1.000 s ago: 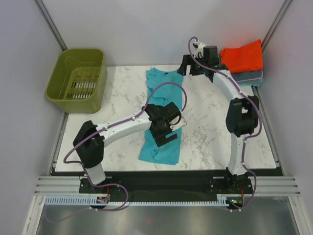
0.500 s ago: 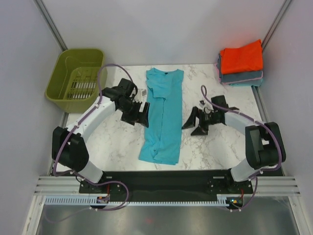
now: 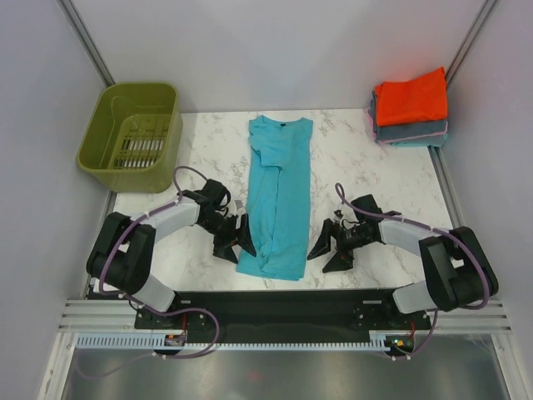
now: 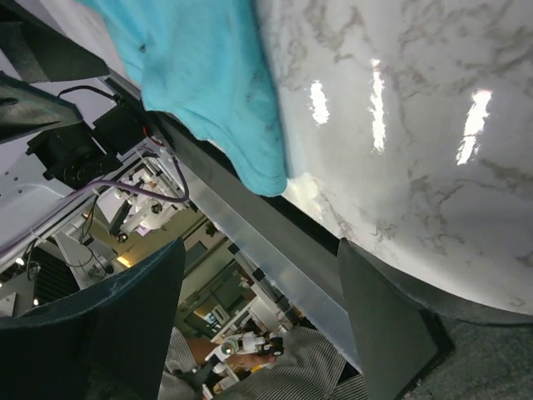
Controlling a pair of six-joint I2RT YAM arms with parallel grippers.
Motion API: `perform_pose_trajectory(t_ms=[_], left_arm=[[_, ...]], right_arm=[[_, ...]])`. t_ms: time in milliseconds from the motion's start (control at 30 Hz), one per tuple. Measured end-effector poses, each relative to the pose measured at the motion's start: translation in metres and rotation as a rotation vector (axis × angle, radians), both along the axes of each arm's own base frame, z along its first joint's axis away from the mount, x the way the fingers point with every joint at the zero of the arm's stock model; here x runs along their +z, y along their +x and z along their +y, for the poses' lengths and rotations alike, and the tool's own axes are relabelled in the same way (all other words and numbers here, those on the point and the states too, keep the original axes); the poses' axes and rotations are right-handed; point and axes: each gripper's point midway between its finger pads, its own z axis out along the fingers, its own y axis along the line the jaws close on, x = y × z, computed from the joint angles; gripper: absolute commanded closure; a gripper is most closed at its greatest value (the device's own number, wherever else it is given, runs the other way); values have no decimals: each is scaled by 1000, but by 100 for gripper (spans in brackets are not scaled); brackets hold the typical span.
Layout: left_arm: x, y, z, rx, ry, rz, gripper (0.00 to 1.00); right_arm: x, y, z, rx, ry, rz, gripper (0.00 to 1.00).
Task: Fold and stack the t-shirts
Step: Fold the tshirt
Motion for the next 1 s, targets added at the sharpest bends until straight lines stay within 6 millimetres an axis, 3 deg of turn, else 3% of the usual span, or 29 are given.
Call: perform_pose_trajectory(t_ms=[200,467,700,733,900,1000], left_arm=[[-7,6,4,61,-4,6,24],[-26,1,11,82,39,60,32],[-34,-3,12,96,57,108,34],[-34,-4,12,99,58,112,35],[-36,-6,12,116,56,128,39],[-36,-9,9,112,57,136,43]], right_arm=[[-24,-7,9,5,-51,104,20],[-26,-16,29,49,-55,103,23],[-30,-17,31,48,-88,98,33],[-31,-18,31,52,-94,94,38],[-34,-18,36,56,-110,86,40],[-35,-17,42,64,-103,71,46]])
